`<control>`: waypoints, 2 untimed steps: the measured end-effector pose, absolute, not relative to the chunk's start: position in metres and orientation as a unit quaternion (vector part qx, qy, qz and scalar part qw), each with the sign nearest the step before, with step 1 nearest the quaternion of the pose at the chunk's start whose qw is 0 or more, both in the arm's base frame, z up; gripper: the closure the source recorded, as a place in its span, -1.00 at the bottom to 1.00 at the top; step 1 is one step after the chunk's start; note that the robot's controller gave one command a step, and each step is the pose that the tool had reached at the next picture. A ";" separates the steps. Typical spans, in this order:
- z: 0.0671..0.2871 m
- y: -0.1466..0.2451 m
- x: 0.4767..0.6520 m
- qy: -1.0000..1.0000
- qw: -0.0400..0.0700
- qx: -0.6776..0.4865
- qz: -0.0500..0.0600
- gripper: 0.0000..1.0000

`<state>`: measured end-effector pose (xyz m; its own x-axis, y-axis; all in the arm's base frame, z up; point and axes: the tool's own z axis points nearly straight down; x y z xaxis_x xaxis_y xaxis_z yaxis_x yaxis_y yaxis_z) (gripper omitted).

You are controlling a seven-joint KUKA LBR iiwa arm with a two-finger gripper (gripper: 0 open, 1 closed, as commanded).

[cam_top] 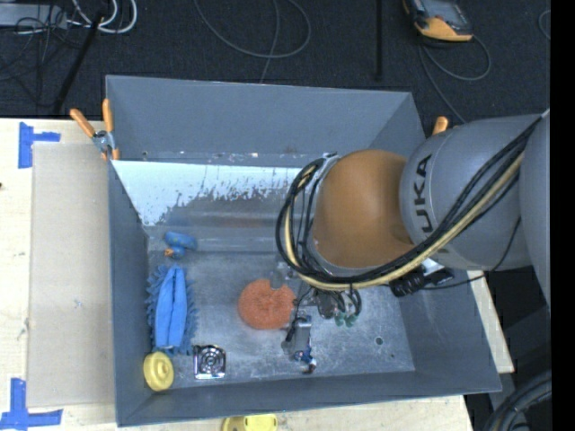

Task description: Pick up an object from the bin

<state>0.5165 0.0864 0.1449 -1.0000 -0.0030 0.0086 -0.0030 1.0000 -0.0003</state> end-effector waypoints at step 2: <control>0.112 0.092 0.519 -0.997 -0.004 -0.074 -0.001 -1.00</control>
Offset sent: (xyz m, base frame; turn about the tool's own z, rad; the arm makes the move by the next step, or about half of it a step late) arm -0.0025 0.0112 -0.0749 0.2829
